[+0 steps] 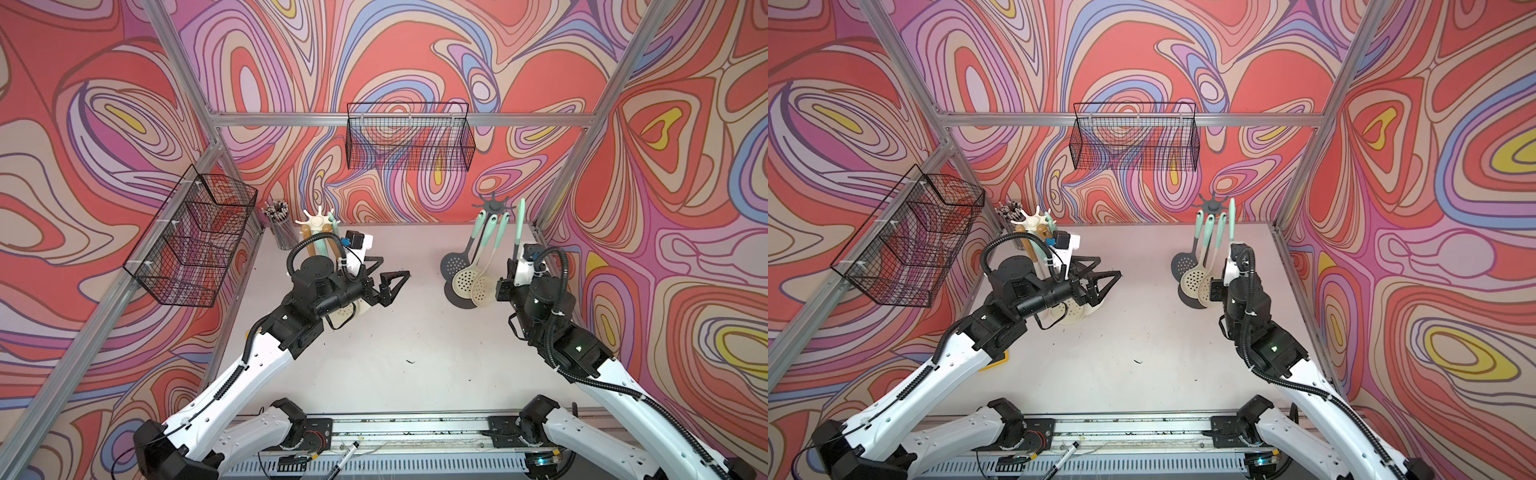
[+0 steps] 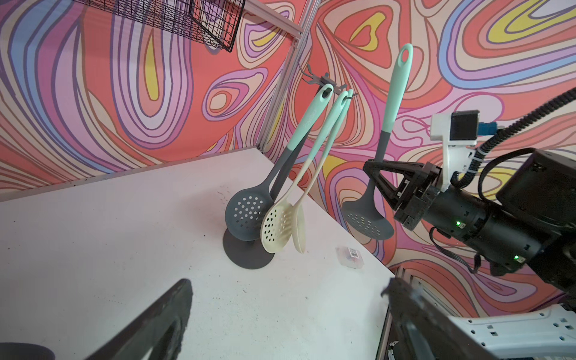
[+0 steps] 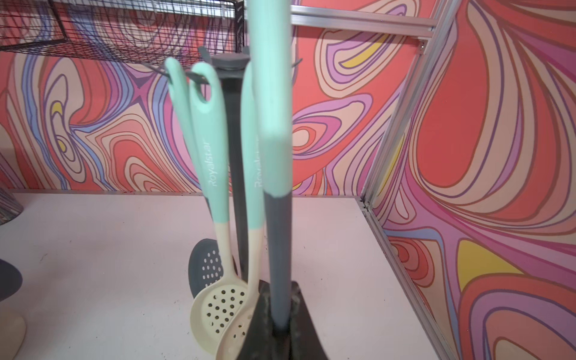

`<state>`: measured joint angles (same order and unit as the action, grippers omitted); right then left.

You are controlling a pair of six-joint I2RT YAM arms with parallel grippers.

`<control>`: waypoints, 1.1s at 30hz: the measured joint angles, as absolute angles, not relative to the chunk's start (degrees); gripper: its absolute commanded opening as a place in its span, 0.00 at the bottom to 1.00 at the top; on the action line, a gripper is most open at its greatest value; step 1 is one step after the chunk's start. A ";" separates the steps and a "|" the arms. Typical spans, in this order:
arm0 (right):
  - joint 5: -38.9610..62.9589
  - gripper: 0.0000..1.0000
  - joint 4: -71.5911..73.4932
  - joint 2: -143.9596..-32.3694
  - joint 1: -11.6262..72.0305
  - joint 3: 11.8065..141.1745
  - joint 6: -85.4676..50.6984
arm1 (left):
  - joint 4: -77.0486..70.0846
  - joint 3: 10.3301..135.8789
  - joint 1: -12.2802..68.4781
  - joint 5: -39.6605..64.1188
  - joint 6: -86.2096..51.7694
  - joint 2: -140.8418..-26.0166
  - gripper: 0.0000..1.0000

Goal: Hang the skimmer on the kitchen utensil rack
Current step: Hang the skimmer on the rack.

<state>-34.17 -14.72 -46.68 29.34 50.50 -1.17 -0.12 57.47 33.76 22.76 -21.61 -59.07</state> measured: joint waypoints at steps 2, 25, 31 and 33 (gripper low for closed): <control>-31.81 0.00 -14.59 -47.86 25.74 50.57 -1.26 | -0.12 57.47 33.39 23.20 -21.34 -59.07 1.00; 10.72 0.04 2.42 -62.63 -6.39 46.19 -4.03 | -0.62 56.55 31.75 29.82 -17.10 -59.31 1.00; 21.89 0.04 4.32 -67.64 -9.26 47.40 -1.91 | -1.83 55.86 31.46 31.79 -15.99 -60.10 1.00; 23.97 0.03 4.36 -69.25 -9.30 48.14 -0.82 | -1.85 55.81 31.42 32.25 -15.35 -60.49 1.00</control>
